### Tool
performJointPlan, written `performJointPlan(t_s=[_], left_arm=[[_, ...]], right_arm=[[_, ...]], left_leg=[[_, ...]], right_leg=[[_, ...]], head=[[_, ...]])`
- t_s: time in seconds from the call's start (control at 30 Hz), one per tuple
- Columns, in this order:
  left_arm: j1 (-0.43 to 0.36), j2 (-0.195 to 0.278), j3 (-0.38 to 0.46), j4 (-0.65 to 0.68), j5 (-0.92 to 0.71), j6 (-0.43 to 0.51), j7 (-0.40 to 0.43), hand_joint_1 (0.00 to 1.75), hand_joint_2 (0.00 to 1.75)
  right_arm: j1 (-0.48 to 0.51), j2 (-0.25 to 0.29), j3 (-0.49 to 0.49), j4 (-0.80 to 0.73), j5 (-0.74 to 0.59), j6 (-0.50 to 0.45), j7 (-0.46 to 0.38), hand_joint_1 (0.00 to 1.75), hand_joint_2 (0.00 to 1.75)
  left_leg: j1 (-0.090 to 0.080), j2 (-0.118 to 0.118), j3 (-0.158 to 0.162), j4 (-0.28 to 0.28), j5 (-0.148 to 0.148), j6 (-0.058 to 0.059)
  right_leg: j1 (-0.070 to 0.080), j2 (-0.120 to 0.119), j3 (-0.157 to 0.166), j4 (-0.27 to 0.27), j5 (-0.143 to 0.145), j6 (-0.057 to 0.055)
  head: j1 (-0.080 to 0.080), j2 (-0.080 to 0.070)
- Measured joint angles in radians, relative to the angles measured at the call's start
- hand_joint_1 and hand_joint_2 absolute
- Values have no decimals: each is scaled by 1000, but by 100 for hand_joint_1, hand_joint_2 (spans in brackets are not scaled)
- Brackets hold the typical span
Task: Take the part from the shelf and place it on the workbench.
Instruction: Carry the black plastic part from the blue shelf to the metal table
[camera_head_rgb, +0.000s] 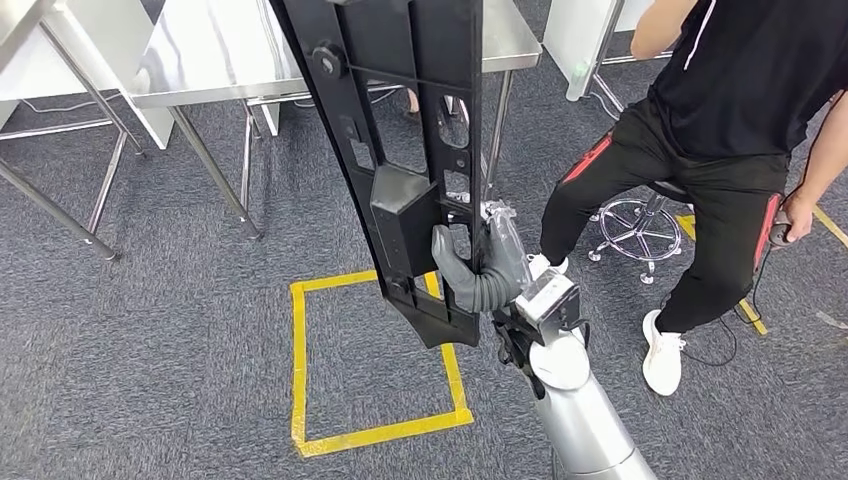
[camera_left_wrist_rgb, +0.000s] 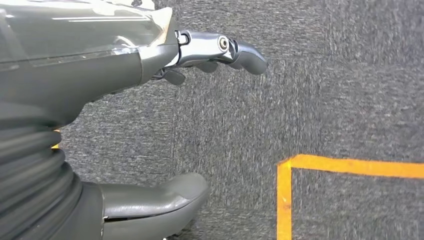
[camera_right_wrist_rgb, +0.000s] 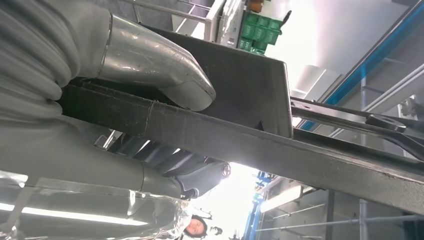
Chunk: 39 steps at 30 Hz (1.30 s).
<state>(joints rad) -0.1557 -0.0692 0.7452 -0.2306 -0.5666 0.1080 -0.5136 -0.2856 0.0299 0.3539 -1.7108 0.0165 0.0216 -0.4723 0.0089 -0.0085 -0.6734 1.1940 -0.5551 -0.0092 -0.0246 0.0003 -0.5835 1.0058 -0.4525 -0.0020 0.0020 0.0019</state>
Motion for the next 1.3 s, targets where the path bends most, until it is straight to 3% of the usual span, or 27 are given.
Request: performJointPlan(t_s=[0.03, 0.07, 0.1, 0.17, 0.23, 0.3, 0.4, 0.47, 0.53, 0.57, 0.6, 0.63, 0.67, 0.73, 0.8, 0.9, 0.97, 1.03, 1.07, 1.1, 1.13, 1.2, 1.23, 1.3], left_arm=[[1, 1, 0, 0, 0, 0, 0, 0, 175], [2, 1, 0, 0, 0, 0, 1, 0, 175], [3, 1, 0, 0, 0, 0, 1, 0, 175], [3, 2, 0, 0, 0, 0, 2, 0, 175], [2, 3, 0, 0, 0, 0, 2, 0, 175], [1, 2, 0, 0, 0, 0, 2, 0, 175], [2, 2, 0, 0, 0, 0, 2, 0, 175], [1, 2, 0, 0, 0, 0, 2, 0, 175], [1, 2, 0, 0, 0, 1, 2, 0, 175], [2, 2, 0, 0, 0, 1, 2, 0, 175], [2, 2, 0, 0, 0, 1, 2, 0, 175], [3, 1, 0, 0, 0, 1, 1, 0, 175], [3, 1, 0, 0, 0, 1, 1, 0, 175], [2, 0, 0, 0, 0, 1, 0, 0, 175], [1, 0, 0, 0, 0, 1, -1, 0, 175], [0, 2, 0, -1, 1, 2, -2, 0, 175], [1, 2, 0, -1, 3, 3, -6, 0, 175], [4, 1, 0, -1, 5, 4, -11, 0, 175], [6, 1, 0, -1, 7, 5, -12, 0, 175], [9, 1, 0, -1, 9, 6, -14, 0, 175], [11, 1, 1, -1, 10, 7, -15, 0, 175], [14, 1, 1, -1, 11, 8, -16, 0, 175], [15, 2, 1, -1, 11, 8, -16, 0, 175], [15, 1, 1, 0, 10, 8, -16, 0, 175]], right_arm=[[1, 0, 0, 0, 0, 0, 0, 175, 175], [2, 0, 0, 0, 0, 0, 0, 175, 175], [3, 0, 0, 0, 0, 0, 0, 175, 175], [4, 1, 0, 0, 0, 0, 0, 175, 175], [2, 1, 0, 0, 0, 0, 0, 175, 175], [2, 1, 1, 0, 0, 0, 0, 175, 175], [1, 1, 2, -2, 0, 0, 0, 175, 175], [-1, 1, 3, -3, 0, 0, -1, 175, 175], [-1, -1, 4, -3, 0, 0, -1, 175, 175], [-1, -2, 4, -2, -1, -1, -1, 175, 175], [-1, -3, 4, -2, -1, -1, 0, 175, 175], [-1, -4, 4, -2, -2, -2, 0, 175, 175], [-2, -5, 4, -2, -2, -3, 0, 175, 175], [-5, -6, 4, -2, -4, -6, 1, 175, 175], [-10, -8, 4, -1, -7, -12, 2, 175, 175], [-15, -9, 4, 0, -11, -22, 4, 175, 175], [-16, -9, 4, 0, -13, -32, 1, 175, 175], [-15, -9, 3, 3, -4, -55, -5, 175, 175], [-13, -8, 3, 4, 10, -76, -9, 175, 175], [-11, -8, 2, 5, 31, -103, -11, 175, 175], [-9, -8, 2, 6, 54, -134, -14, 175, 175], [-9, -7, 0, 6, 93, -187, -15, 175, 175], [-11, -7, -1, 4, 104, -203, -16, 175, 175], [-14, -7, -2, 0, 115, -216, -15, 175, 175]], left_leg=[[4, 2, -40, 63, -18, -5], [7, 3, -67, 96, -16, -8], [10, 4, -74, 88, 7, -10], [14, 7, -30, -34, 94, -10], [11, 8, 27, -151, 140, -7], [2, 6, 44, -178, 133, 3], [-1, 4, 59, -191, 129, 28], [0, 4, 74, -200, 125, 46], [-4, 3, 83, -200, 116, 56], [-6, 1, 88, -200, 110, 59], [-8, -1, 94, -200, 105, 59], [-10, -4, 102, -200, 98, 59], [-12, -6, 112, -200, 91, 57], [-17, -10, 129, -198, 75, 51], [-21, -11, 136, -196, 60, 42], [-15, -9, 135, -187, 44, 24], [-8, -5, 96, -109, 12, 9], [0, -2, 12, 29, -32, -5], [4, 0, -29, 80, -38, -10], [8, 2, -56, 100, -24, -14], [12, 3, -63, 79, 12, -17], [17, 7, -27, -47, 113, -20], [16, 8, 0, -109, 143, -19], [9, 10, 29, -169, 147, -2]], right_leg=[[0, 0, 4, 0, -4, -2], [-1, 0, 8, 0, -8, -2], [-2, 1, 14, 0, -13, 0], [-5, 2, 31, 0, -25, 7], [-3, 3, 42, -1, -36, 19], [2, 2, 43, -4, -42, 31], [3, 0, 41, 8, -55, 46], [3, 0, -8, 101, -90, 41], [6, 0, -96, 244, -130, 34], [6, 1, -132, 290, -135, 36], [7, 1, -148, 297, -123, 41], [8, 0, -142, 262, -94, 48], [9, 0, -117, 194, -55, 55], [14, 0, -59, 56, 9, 53], [18, 1, -33, 4, 26, 36], [10, 2, -19, -4, 19, 15], [2, 2, 1, -12, 11, 2], [2, 1, 16, -13, -3, -5], [1, 2, 24, -13, -11, -5], [0, 2, 34, -13, -20, -2], [-3, 3, 47, -13, -30, 1], [-8, 5, 74, -13, -53, 12], [-6, 5, 84, -14, -64, 19], [0, 6, 92, -16, -75, 34]], head=[[0, 0], [0, 0], [0, 0], [0, 0], [0, 0], [-1, 0], [0, 0], [1, 0], [2, 0], [2, 0], [2, 0], [2, 0], [2, 0], [2, 0], [1, 0], [1, 0], [0, 0], [0, 0], [0, 0], [0, 0], [0, 0], [0, 0], [-1, 0], [-2, 0]])
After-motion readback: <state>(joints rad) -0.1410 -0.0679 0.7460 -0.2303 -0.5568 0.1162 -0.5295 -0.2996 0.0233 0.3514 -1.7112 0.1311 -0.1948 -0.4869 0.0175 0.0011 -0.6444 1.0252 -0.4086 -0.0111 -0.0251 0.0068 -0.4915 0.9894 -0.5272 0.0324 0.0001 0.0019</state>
